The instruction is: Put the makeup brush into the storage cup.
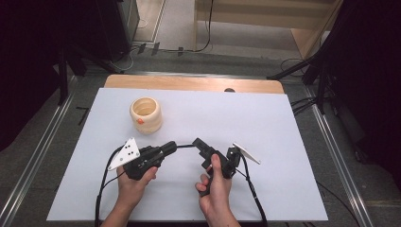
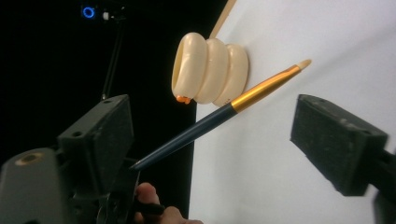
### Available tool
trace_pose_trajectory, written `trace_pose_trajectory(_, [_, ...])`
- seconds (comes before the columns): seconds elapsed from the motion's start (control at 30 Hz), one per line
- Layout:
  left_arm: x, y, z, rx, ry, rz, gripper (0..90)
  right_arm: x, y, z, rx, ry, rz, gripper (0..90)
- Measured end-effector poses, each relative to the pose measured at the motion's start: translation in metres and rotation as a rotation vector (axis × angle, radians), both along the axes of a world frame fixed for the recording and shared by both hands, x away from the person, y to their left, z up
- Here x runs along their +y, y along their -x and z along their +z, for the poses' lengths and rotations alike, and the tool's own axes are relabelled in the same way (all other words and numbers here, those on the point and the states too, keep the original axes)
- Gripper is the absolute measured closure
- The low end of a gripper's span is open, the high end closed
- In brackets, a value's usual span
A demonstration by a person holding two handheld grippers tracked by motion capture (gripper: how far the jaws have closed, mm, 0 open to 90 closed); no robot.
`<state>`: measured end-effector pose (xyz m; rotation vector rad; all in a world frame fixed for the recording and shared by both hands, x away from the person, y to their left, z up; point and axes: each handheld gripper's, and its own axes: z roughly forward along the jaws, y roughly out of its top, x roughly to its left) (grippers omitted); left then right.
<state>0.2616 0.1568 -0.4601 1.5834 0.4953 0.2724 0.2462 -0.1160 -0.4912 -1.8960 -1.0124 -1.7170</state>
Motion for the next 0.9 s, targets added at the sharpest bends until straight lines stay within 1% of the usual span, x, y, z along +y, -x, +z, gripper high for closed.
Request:
trace_pose_trajectory(0.17, [-0.0004,0.0004,0.0,-0.007,-0.001,-0.004,86.6,0.0029,-0.0049,-0.0037,0.072,-0.031,0.005,22.8])
trace_pose_trajectory(0.2, [-0.0008,0.0003,-0.0003,-0.006,-0.001,-0.007,86.6,0.0033,-0.006,-0.0042,0.087,-0.035,-0.001,28.4])
trace_pose_trajectory(0.23, [-0.0012,0.0004,-0.0005,-0.006,-0.003,-0.007,86.6,0.0033,-0.006,-0.0042,0.087,-0.035,-0.001,28.4])
trace_pose_trajectory(0.4, [-0.0037,0.0011,-0.002,-0.009,-0.012,-0.016,86.6,0.0035,-0.0065,-0.0039,0.09,-0.05,-0.007,39.5])
trace_pose_trajectory(0.43, [-0.004,0.0012,-0.0022,-0.01,-0.014,-0.017,86.6,0.003,-0.0069,-0.0042,0.099,-0.052,-0.001,41.8])
trace_pose_trajectory(0.47, [-0.0044,0.0013,-0.0024,-0.01,-0.014,-0.018,86.5,0.0029,-0.0079,-0.0043,0.114,-0.055,-0.003,47.1])
trace_pose_trajectory(0.5, [-0.0048,0.0013,-0.0025,-0.011,-0.015,-0.021,86.5,0.0029,-0.0079,-0.0043,0.114,-0.055,-0.003,47.1])
trace_pose_trajectory(0.57, [-0.0051,0.0014,-0.0027,-0.01,-0.023,-0.022,86.5,0.0027,-0.0084,-0.0055,0.108,-0.058,0.009,50.4])
trace_pose_trajectory(0.63, [-0.0051,0.0013,-0.0027,-0.011,-0.024,-0.022,86.5,0.0022,-0.0092,-0.0063,0.116,-0.058,0.017,54.7])
trace_pose_trajectory(0.67, [-0.0051,0.0013,-0.0027,-0.01,-0.024,-0.023,86.5,0.0022,-0.0092,-0.0063,0.116,-0.058,0.017,54.7])
trace_pose_trajectory(0.73, [-0.0051,0.0012,-0.0028,-0.011,-0.024,-0.023,86.5,0.0022,-0.0097,-0.0071,0.122,-0.053,0.015,58.8])
trace_pose_trajectory(0.9, [-0.005,0.0018,-0.003,-0.01,-0.029,-0.022,86.5,0.0024,-0.0105,-0.0085,0.121,-0.068,0.007,62.5])
